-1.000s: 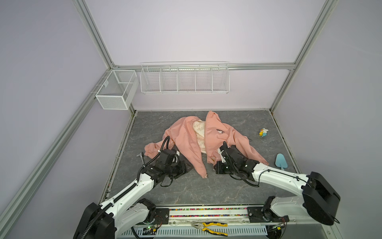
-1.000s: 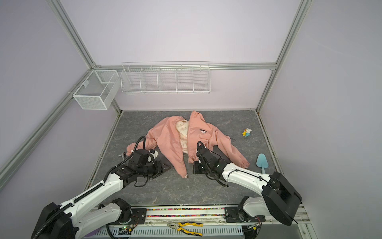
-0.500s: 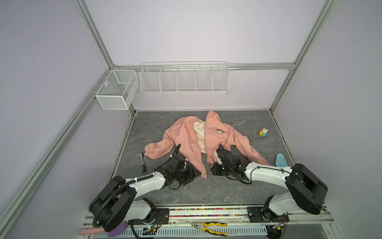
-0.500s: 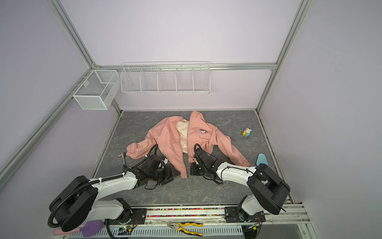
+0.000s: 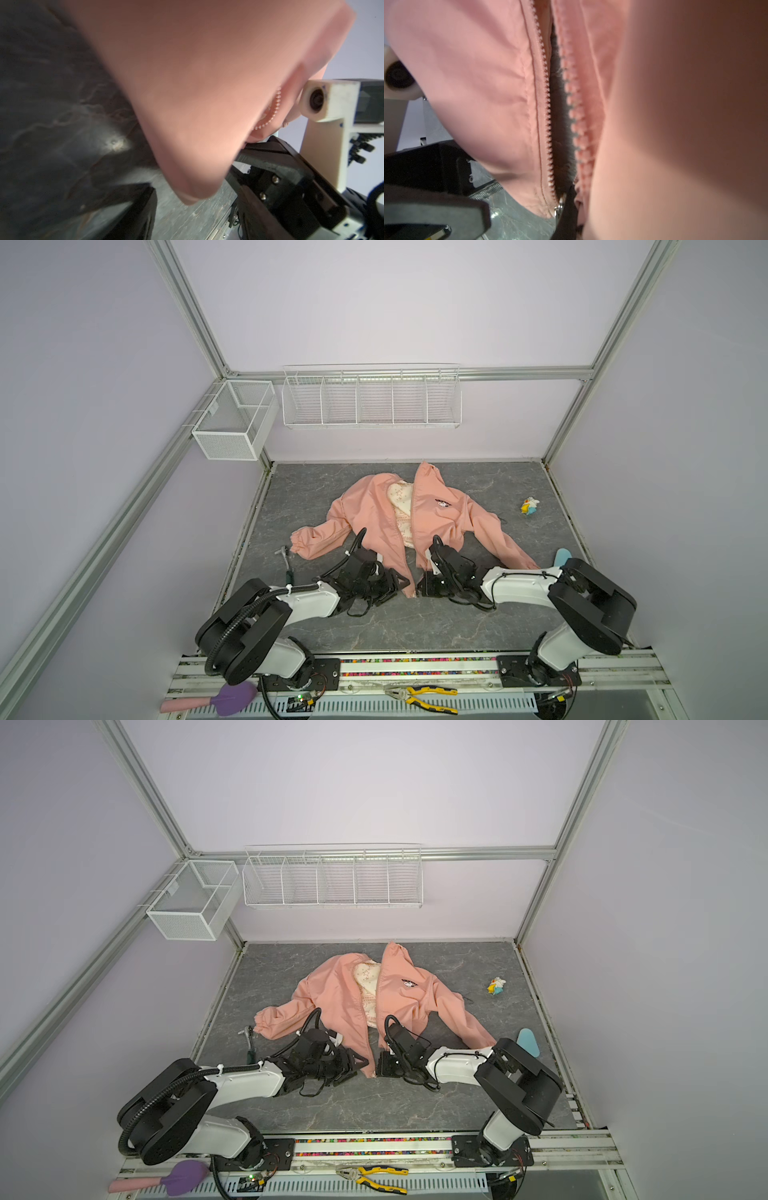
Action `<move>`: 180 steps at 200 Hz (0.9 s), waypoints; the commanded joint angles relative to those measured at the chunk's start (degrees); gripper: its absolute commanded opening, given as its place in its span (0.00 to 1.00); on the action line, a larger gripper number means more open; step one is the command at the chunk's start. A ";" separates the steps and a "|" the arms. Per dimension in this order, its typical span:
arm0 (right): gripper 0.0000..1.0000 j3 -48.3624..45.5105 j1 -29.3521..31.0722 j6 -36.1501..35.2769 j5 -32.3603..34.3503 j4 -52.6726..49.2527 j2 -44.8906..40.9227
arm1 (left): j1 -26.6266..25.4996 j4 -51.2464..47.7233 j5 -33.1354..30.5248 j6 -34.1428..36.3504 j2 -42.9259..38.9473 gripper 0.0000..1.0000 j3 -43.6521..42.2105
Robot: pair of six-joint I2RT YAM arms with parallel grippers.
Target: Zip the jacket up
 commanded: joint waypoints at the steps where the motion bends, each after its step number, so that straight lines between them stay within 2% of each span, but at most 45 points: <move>1: 0.06 -0.71 0.54 1.15 0.04 0.27 0.74 | -0.58 -0.74 -0.61 -0.51 2.52 0.61 -0.04; 72: 0.06 -0.56 1.13 1.32 0.48 0.27 0.56 | -2.07 1.73 0.97 -0.21 6.87 0.47 0.98; 110: 0.06 -0.41 1.23 1.41 0.48 0.44 0.65 | -3.08 2.05 1.69 0.18 8.78 0.44 1.70; 153: 0.06 -0.60 1.22 1.59 0.54 0.57 0.65 | -3.48 2.49 2.25 0.07 10.76 0.30 2.07; 180: 0.06 -0.80 1.24 1.59 0.74 0.62 0.39 | -3.48 2.12 1.73 -0.04 10.41 0.28 2.11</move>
